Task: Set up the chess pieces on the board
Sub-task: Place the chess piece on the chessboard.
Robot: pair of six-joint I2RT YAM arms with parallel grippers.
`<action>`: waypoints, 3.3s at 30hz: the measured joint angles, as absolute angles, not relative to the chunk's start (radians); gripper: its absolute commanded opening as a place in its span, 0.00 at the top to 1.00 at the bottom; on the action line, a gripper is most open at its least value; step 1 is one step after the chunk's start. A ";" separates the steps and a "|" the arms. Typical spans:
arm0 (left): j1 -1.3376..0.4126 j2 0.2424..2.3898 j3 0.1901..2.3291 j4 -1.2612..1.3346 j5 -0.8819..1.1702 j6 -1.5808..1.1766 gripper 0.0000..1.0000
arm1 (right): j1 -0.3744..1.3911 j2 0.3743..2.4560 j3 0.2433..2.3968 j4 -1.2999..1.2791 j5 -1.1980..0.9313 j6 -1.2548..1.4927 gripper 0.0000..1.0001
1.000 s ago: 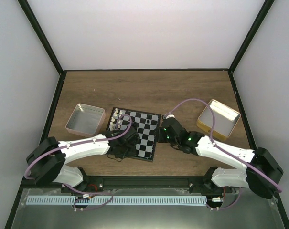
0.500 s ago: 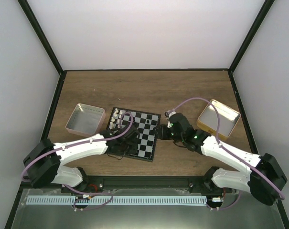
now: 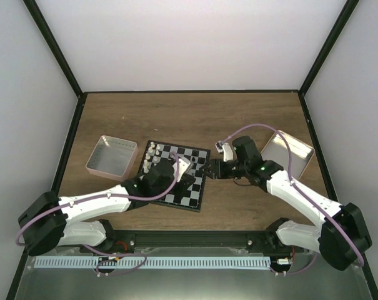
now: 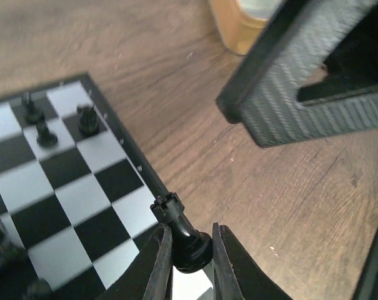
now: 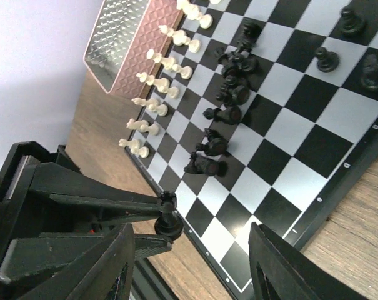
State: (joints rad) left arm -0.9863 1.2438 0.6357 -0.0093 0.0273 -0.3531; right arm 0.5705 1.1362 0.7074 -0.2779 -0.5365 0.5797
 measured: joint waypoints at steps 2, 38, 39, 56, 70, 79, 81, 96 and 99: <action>-0.988 1.225 0.581 0.104 0.027 -0.241 0.86 | 0.571 1.141 0.725 -0.294 -0.560 0.570 0.49; -0.991 1.224 0.484 0.417 -0.088 0.200 0.17 | 0.570 1.245 0.812 -0.335 -0.607 0.470 0.99; -0.991 1.219 0.484 0.418 -0.120 0.171 0.16 | 0.570 1.245 0.812 -0.328 -0.570 0.470 0.99; -0.819 1.091 0.587 0.065 -0.249 -0.470 0.00 | 0.570 1.631 0.987 -0.171 0.014 0.366 0.99; -0.817 1.083 0.579 0.053 -0.213 -0.494 0.00 | 0.571 1.728 0.989 -0.125 -0.033 0.335 0.99; -0.817 1.089 0.579 0.056 -0.207 -0.493 0.00 | 0.571 1.757 0.989 -0.103 -0.045 0.326 0.95; -0.817 1.089 0.579 0.055 -0.208 -0.492 0.00 | 0.571 1.757 0.989 -0.102 -0.052 0.326 0.95; -0.816 1.089 0.583 -0.016 -0.234 -0.474 0.00 | 0.571 1.772 1.036 -0.131 -0.060 0.332 0.63; -0.816 1.095 0.601 -0.058 -0.227 -0.488 0.00 | 0.571 1.731 1.042 -0.164 -0.052 0.334 0.58</action>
State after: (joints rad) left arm -0.8158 1.0950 0.6006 -0.0582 -0.2268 -0.4881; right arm 0.5709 1.7313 1.0420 -0.1638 -0.0521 0.3340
